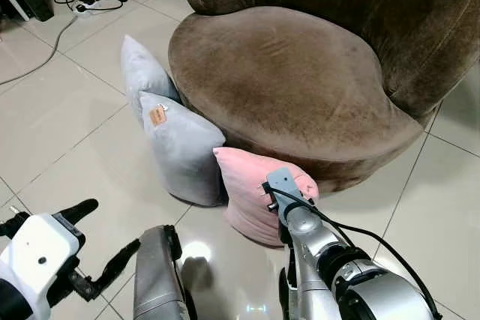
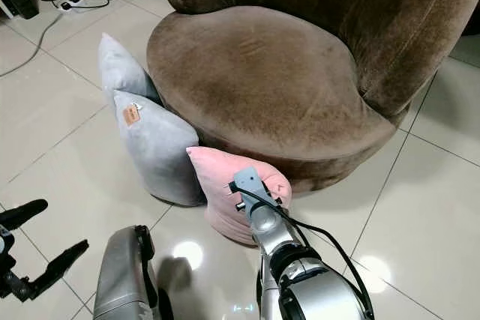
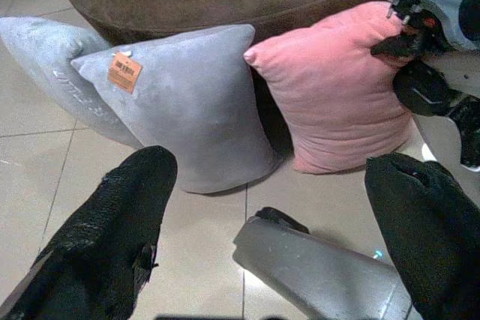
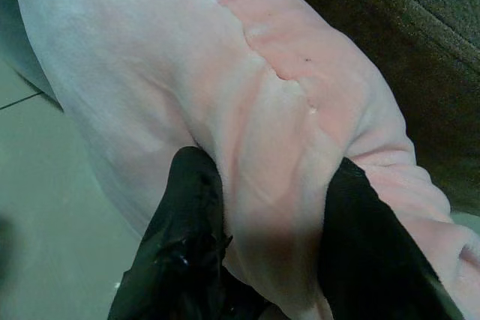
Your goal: Move the pillow to the sofa from floor
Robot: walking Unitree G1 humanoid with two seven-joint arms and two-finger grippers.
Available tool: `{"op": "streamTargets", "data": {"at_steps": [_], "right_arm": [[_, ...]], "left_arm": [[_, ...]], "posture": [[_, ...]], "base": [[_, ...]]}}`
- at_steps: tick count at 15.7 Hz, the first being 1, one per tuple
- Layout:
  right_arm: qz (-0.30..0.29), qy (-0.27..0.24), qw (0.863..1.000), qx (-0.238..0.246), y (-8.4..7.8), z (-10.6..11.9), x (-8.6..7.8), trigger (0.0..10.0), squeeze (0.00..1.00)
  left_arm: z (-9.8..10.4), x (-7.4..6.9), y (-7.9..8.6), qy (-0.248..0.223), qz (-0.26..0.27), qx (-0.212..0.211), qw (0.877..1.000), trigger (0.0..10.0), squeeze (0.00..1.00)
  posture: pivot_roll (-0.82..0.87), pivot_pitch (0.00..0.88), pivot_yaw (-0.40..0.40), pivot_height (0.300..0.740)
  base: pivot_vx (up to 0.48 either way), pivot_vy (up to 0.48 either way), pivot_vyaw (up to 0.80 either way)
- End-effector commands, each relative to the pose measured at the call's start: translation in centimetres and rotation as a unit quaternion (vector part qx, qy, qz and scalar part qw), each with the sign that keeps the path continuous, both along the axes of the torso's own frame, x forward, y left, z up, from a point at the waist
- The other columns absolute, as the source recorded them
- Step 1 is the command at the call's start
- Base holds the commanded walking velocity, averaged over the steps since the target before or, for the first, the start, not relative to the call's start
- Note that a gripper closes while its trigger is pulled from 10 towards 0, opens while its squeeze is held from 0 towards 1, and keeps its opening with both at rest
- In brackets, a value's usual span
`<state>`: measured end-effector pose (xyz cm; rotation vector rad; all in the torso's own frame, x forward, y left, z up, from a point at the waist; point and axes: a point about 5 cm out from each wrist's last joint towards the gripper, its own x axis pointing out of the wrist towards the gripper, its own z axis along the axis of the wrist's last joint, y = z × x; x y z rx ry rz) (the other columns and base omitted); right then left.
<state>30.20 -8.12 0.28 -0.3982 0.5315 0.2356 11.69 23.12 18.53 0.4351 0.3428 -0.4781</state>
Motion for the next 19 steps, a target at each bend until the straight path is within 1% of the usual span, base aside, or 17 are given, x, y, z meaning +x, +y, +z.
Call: {"op": "streamTargets", "data": {"at_steps": [1, 11, 12, 15, 19], "right_arm": [[0.015, 0.015, 1.000, 0.001, 0.79, -0.73, -0.89, 0.0, 0.00], [0.017, 0.020, 1.000, 0.014, 1.06, -1.02, -1.28, 0.0, 0.00], [0.017, 0.018, 0.999, 0.030, 1.36, -0.86, -1.21, 0.0, 0.00], [0.018, 0.016, 0.998, 0.050, 1.63, -0.72, -1.19, 0.0, 0.00], [0.019, 0.014, 0.998, 0.058, 1.66, -0.67, -1.17, 0.0, 0.00]], "left_arm": [[0.17, -0.32, -0.16, 0.004, -0.004, 0.006, 1.000, 10.0, 0.00], [-0.27, -0.79, -0.68, 0.015, -0.005, 0.003, 1.000, 10.0, 0.00], [-0.29, -0.74, -0.72, 0.015, -0.006, 0.001, 1.000, 10.0, 0.00], [-0.37, -0.83, -0.87, 0.016, -0.005, 0.000, 1.000, 10.0, 0.00], [-0.38, -0.90, -0.92, 0.016, -0.004, -0.001, 1.000, 10.0, 0.00]], "posture": [[0.08, 0.200, 0.059, 0.505], [0.08, 0.188, 0.062, 0.505], [0.08, 0.188, 0.062, 0.505], [0.07, 0.187, 0.060, 0.505], [0.07, 0.185, 0.059, 0.505]], "base": [[0.000, 0.000, 0.00], [0.000, 0.000, 0.00], [0.000, 0.000, 0.00], [0.000, 0.000, 0.00], [0.000, 0.000, 0.00]]}}
